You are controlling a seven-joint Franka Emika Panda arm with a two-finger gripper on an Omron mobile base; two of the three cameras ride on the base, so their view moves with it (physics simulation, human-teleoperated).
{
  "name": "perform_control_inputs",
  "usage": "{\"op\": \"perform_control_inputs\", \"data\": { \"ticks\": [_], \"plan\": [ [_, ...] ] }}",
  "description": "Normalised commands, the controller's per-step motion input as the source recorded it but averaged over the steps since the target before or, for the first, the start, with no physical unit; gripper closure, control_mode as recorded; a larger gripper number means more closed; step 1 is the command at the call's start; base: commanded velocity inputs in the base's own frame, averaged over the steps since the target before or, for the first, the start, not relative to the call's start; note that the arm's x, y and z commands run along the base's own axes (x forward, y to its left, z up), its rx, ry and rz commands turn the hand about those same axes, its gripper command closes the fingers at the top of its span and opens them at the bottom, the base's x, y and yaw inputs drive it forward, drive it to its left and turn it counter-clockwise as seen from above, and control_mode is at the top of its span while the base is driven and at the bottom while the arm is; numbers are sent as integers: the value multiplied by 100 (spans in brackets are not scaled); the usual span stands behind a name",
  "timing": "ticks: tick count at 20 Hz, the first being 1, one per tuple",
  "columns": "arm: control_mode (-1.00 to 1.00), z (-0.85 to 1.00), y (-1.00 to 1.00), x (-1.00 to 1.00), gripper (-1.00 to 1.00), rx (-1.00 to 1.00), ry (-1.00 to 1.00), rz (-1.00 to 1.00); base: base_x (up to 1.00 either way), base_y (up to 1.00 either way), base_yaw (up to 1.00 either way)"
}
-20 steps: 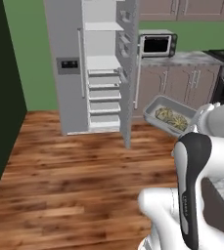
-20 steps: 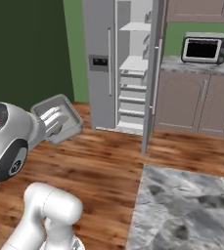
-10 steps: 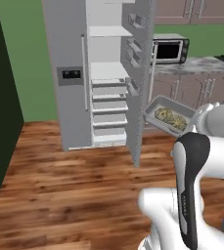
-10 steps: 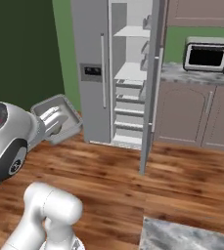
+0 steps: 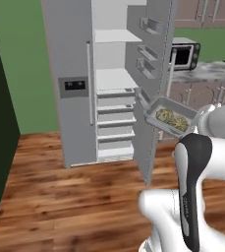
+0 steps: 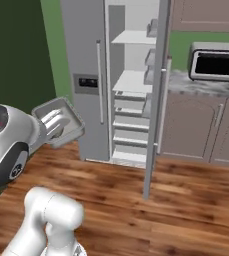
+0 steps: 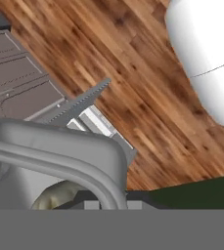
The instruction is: Place two dumplings into each of the tupperware containers and then place the containers in the fridge.
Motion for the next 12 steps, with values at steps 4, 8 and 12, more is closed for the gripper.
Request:
{"op": "perform_control_inputs", "data": {
  "ticks": [4, 8, 12],
  "plan": [
    [100, 0, 0, 0, 100, 0, 0, 0, 85, 35, -8],
    [100, 0, 0, 0, 100, 0, 0, 0, 78, 37, -7],
    [100, 0, 0, 0, 100, 0, 0, 0, 69, 31, -7]
  ]
}}
